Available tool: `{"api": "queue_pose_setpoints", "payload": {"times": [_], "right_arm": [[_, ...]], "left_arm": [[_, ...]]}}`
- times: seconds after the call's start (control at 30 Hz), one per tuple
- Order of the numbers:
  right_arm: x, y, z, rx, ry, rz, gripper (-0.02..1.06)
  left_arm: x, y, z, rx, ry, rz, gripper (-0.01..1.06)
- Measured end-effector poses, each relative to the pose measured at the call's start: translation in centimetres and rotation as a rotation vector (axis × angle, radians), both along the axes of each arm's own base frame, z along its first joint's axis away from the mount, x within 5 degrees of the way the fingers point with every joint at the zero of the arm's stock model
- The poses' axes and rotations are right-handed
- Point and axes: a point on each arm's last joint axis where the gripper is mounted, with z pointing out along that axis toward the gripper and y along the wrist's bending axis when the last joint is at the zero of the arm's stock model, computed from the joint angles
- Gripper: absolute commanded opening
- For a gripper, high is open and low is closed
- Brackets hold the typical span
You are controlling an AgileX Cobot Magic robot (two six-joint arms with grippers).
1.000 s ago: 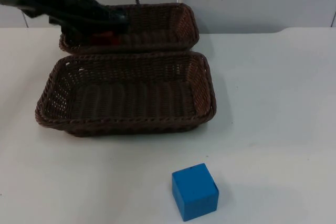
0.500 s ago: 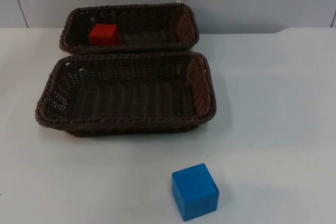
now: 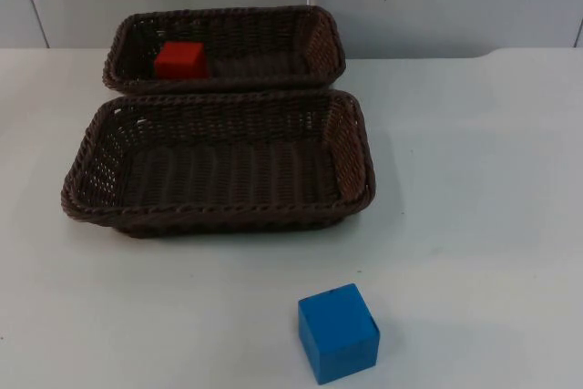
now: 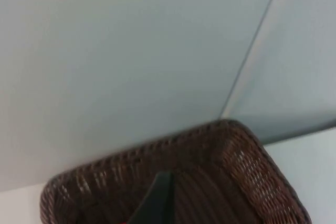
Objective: Pick up one cube with the left hand and place it into the upper basket. Pick up one cube with the right hand and place it into the lower basket.
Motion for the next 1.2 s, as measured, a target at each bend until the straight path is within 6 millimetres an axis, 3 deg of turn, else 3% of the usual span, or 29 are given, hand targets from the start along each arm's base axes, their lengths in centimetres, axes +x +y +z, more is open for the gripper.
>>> {"api": "queue_pose_setpoints", "payload": {"times": [0.6,0.93,1.2], "right_arm": [[0.0,0.0,0.0,0.000,0.000,0.000,1.05],[0.0,0.0,0.0,0.000,0.000,0.000,1.05],[0.0,0.0,0.0,0.000,0.000,0.000,1.05]], "left_arm": [[-3.7,0.4,3.0,0.048,-0.008,-0.052,0.89],[-7.8,1.5,2.2,0.054,-0.036,0.005,0.89],[-11.6,2.1,3.1,0.053,-0.059,0.012,0.89]]}}
